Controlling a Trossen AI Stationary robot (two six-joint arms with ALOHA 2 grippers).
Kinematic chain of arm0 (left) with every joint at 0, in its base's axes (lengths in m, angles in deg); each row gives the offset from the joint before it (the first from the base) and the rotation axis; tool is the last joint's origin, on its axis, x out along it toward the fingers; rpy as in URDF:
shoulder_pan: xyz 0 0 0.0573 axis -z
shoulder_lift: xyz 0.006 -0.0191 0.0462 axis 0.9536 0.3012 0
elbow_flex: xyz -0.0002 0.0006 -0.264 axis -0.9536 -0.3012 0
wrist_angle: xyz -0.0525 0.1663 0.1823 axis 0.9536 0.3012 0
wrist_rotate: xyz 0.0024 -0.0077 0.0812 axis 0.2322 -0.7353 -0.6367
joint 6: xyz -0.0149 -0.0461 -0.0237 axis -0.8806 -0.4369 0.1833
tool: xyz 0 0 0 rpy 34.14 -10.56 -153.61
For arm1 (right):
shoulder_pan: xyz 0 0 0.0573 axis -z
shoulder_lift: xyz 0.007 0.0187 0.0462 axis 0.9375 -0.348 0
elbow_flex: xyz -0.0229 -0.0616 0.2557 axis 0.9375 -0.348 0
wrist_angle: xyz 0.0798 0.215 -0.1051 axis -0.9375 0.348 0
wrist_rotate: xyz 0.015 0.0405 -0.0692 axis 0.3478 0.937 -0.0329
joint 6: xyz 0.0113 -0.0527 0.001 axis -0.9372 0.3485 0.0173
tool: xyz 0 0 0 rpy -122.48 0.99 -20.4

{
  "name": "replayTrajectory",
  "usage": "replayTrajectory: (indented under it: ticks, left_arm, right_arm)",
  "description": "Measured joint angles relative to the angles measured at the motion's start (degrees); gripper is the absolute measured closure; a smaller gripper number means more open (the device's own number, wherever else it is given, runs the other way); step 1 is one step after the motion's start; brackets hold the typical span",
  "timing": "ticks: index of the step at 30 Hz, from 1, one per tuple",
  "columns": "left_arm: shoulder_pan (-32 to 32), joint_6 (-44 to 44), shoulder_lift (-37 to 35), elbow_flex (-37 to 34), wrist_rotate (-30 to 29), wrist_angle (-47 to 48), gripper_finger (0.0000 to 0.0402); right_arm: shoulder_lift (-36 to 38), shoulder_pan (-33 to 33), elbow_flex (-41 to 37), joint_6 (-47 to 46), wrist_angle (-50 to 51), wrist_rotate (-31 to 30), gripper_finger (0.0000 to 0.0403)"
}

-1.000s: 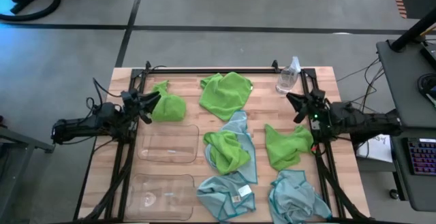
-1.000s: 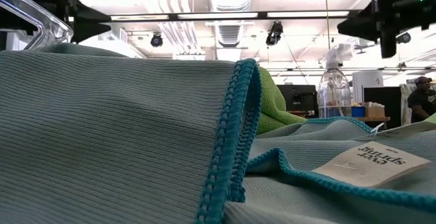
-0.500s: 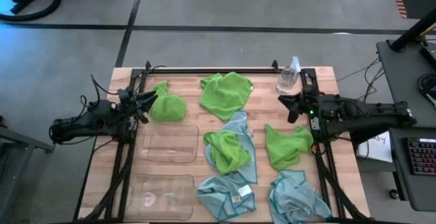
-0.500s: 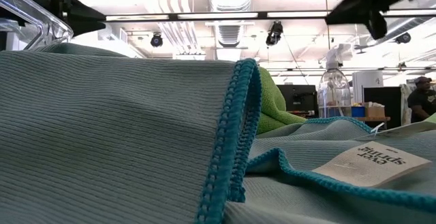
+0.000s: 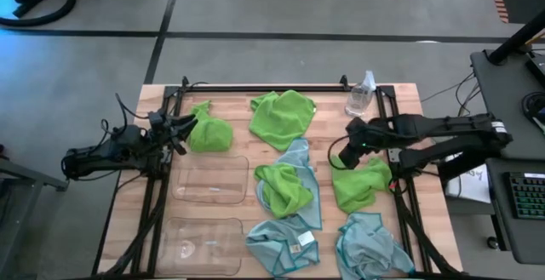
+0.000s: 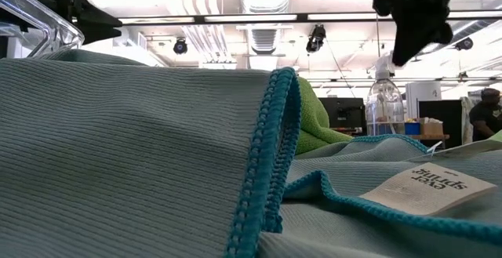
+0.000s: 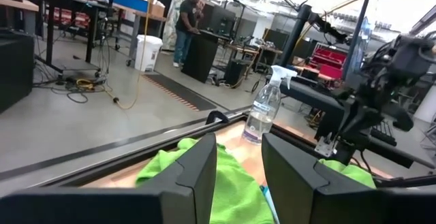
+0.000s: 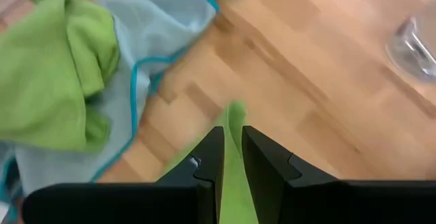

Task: Sort microfiber towel by color & place in baskets
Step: Put the bottom right green microfiber cloth into the top transparent bin

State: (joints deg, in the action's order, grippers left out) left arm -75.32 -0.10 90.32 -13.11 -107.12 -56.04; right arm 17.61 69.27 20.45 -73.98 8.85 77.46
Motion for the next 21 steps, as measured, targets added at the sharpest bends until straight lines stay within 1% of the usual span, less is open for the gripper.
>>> replayTrajectory:
  ticks: [3, 6, 10, 16, 19, 21]
  left_arm:
    - [0.0, 0.1, 0.0, 0.0, -0.1, 0.0, 0.0299]
    - [0.0, 0.1, 0.0, 0.0, -0.1, 0.1, 0.0299]
    - [0.0, 0.1, 0.0, 0.0, -0.1, 0.3, 0.0299]
    - [0.0, 1.6, 0.0, 0.0, -0.1, 0.4, 0.0299]
    - [0.0, 1.6, 0.0, 0.0, 0.0, 0.4, 0.0299]
    - [0.0, 1.6, 0.0, 0.0, 0.0, 0.4, 0.0299]
  right_arm:
    - [-4.8, 0.0, 3.5, -0.2, 7.4, 1.3, 0.0355]
    - [-7.8, 0.0, 5.9, -0.2, 9.9, 2.3, 0.0355]
    - [-9.8, 0.0, 7.0, 0.3, 9.6, 8.7, 0.0355]
    - [-13.1, -0.6, 5.0, -0.6, 9.3, 19.5, 0.0355]
    - [-15.8, -1.8, 4.4, -0.6, 9.1, 22.2, 0.0355]
    - [-17.4, -2.9, 4.3, -0.5, 9.3, 22.5, 0.0355]
